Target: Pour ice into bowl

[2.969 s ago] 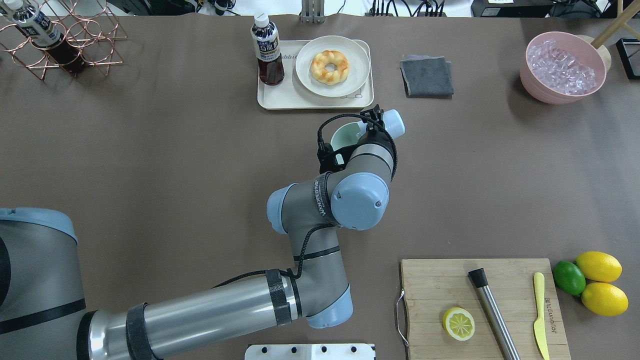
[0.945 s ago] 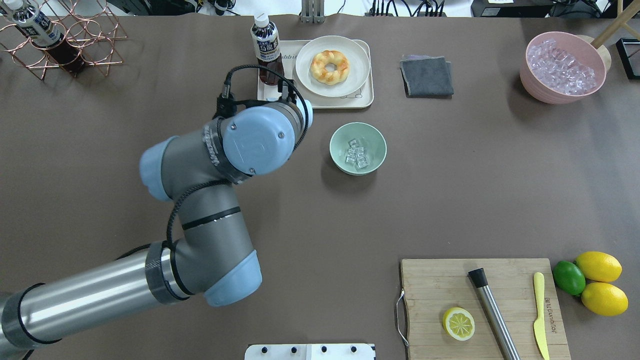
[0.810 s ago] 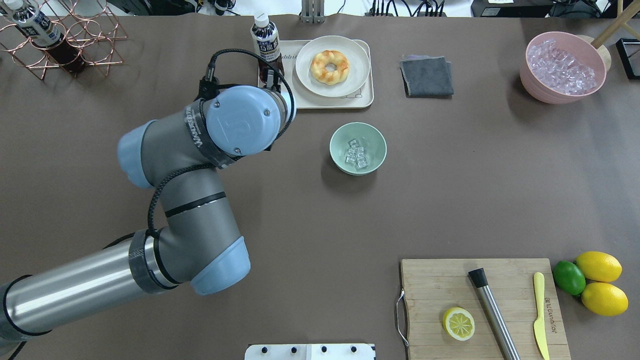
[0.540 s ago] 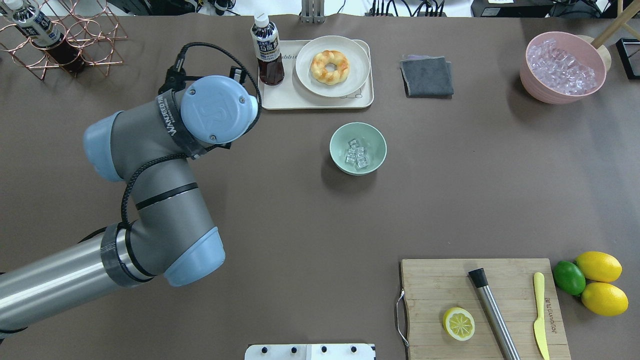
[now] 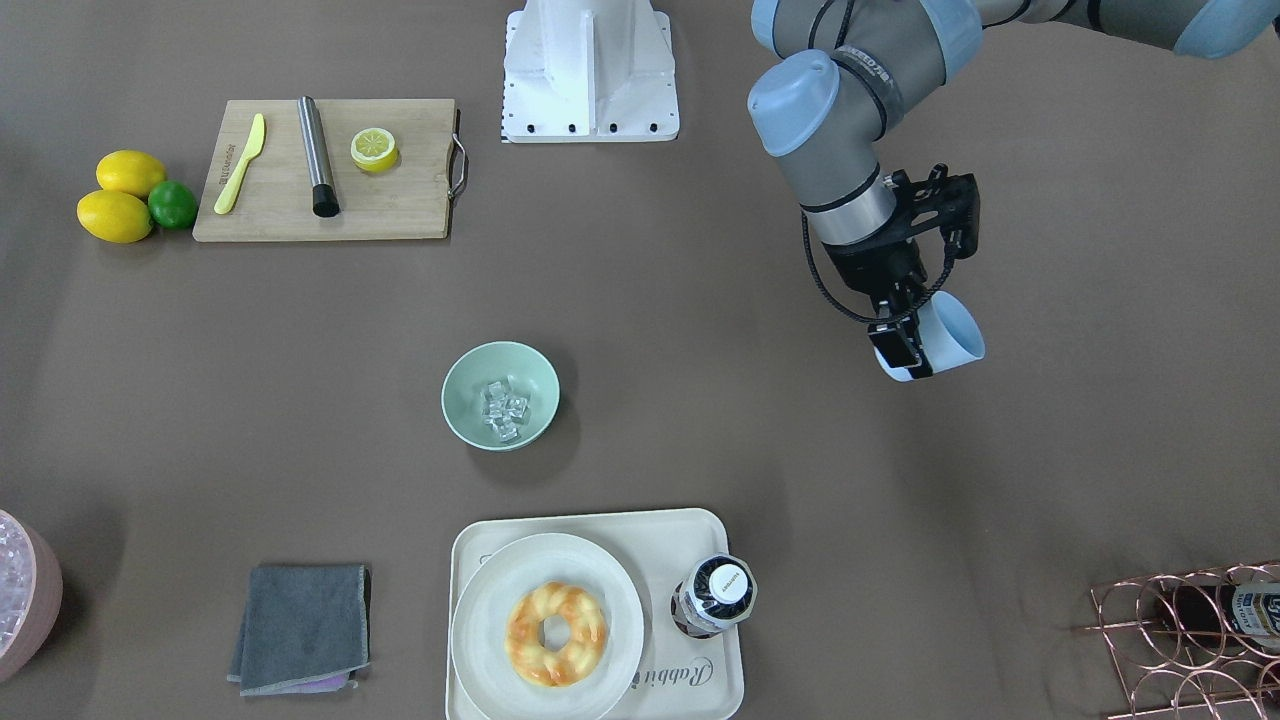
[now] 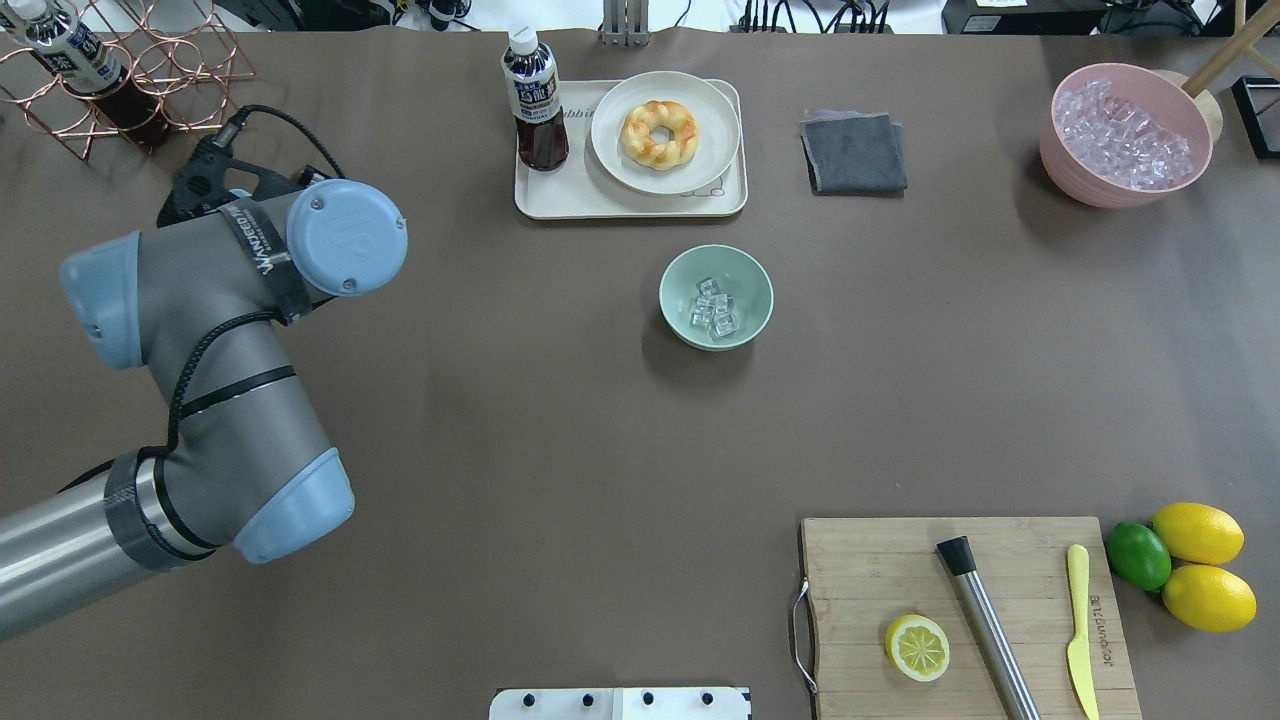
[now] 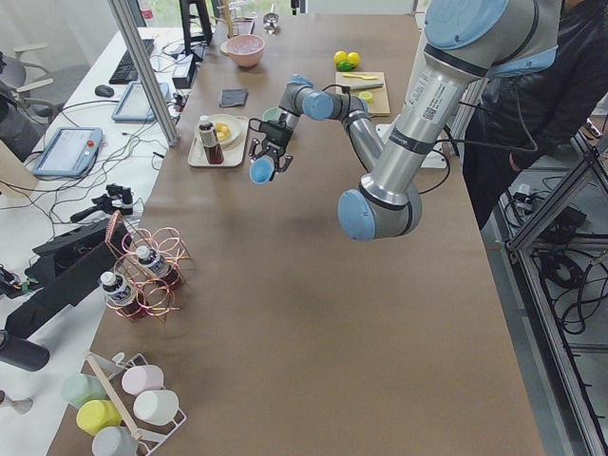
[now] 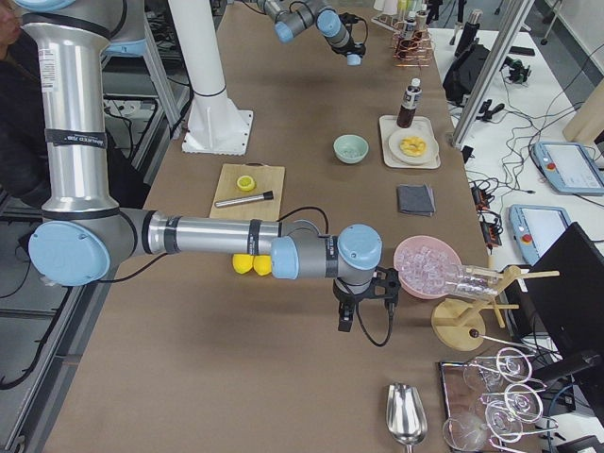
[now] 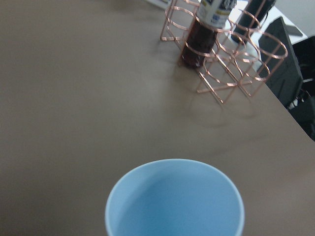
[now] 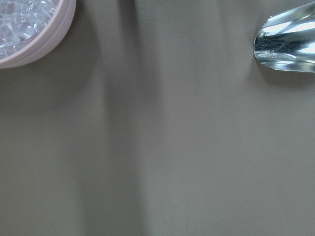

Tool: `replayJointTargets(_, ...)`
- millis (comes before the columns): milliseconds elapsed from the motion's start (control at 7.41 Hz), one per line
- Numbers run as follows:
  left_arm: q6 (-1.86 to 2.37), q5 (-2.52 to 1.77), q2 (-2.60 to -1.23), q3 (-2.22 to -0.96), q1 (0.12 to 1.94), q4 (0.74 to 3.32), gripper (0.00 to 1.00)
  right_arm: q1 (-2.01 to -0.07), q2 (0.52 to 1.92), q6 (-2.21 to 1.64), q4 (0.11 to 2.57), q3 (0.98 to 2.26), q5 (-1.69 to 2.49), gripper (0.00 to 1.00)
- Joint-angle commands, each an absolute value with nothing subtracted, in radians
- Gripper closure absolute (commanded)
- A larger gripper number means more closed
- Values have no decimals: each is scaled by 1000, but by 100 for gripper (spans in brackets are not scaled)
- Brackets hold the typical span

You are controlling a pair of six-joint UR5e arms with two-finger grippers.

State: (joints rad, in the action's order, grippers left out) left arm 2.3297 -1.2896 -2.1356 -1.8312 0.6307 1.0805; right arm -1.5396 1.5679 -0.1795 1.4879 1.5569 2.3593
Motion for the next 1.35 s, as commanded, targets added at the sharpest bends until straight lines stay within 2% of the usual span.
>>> replayJointTargets(0,2273,-1165,-1941,-1847,654,1026,60,-1539,1563,-179,1489,1557,2358,1)
replayJointTargets(270,2261,-1144,-1818,-1835,646,1026,60,-1539,1562,-181,1494,1566,2358,1)
replayJointTargets(540,2276,-1146,-1740,-1728,632,1026,60,-1539,1562,-181,1496,1569,2358,1)
replayJointTargets(810,2336,-1152,-1747,-1594,591,1028,60,-1539,1562,-181,1496,1566,2358,1)
replayJointTargets(1215,2374,-1160,-1753,-1553,562,1022,54,-1539,1555,-181,1494,1557,2356,1)
